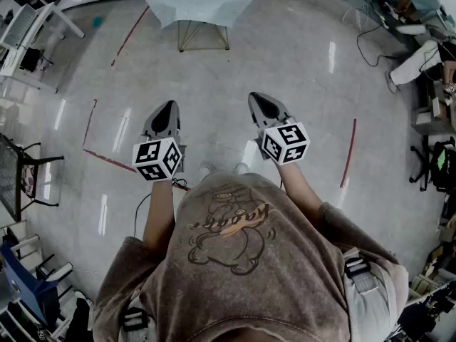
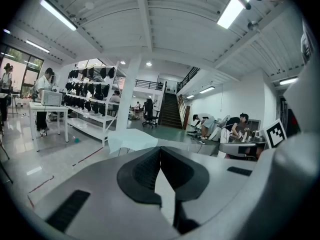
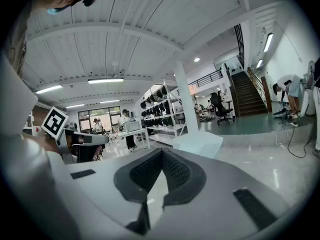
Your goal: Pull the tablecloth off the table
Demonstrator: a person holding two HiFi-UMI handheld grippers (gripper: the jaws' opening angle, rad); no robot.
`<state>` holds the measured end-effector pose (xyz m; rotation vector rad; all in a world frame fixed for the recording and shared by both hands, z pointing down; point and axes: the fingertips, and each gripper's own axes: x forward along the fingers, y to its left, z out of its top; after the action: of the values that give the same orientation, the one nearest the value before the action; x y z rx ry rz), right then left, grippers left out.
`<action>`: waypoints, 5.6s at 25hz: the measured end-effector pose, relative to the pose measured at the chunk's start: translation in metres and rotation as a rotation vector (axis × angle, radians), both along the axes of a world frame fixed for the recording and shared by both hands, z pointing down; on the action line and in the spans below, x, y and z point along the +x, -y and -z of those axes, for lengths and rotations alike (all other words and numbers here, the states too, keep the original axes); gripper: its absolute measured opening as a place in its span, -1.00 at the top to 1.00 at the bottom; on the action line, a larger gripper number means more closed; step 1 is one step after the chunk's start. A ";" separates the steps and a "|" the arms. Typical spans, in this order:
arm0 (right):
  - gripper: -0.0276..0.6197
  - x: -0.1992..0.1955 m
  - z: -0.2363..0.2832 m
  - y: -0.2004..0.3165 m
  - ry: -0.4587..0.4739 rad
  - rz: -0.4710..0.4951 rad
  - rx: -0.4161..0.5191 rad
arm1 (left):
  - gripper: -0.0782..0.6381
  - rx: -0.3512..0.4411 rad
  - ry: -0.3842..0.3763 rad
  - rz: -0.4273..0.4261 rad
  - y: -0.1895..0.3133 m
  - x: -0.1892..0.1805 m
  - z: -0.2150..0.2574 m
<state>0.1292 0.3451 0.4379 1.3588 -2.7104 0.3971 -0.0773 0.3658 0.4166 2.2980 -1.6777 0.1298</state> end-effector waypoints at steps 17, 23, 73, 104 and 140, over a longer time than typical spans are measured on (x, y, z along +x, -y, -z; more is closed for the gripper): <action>0.89 -0.046 -0.017 0.023 0.038 -0.037 -0.047 | 0.73 -0.011 0.014 -0.047 0.042 -0.050 -0.009; 0.89 -0.055 -0.013 0.030 0.058 -0.086 -0.035 | 0.73 0.002 0.013 -0.081 0.055 -0.064 -0.008; 0.89 -0.057 -0.021 0.455 0.036 0.056 -0.112 | 0.73 -0.046 -0.047 0.038 0.448 -0.046 -0.004; 0.89 -0.113 -0.012 0.617 0.085 -0.091 -0.126 | 0.73 -0.103 -0.066 -0.150 0.627 -0.084 -0.009; -0.61 -0.094 -0.097 0.664 0.292 -0.082 -0.425 | -0.11 -0.295 -0.222 0.042 0.672 -0.092 -0.090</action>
<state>0.0353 -0.3192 0.5353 1.3732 -2.5638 1.1839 -0.1694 -0.3060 0.5071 1.9808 -1.4847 0.1019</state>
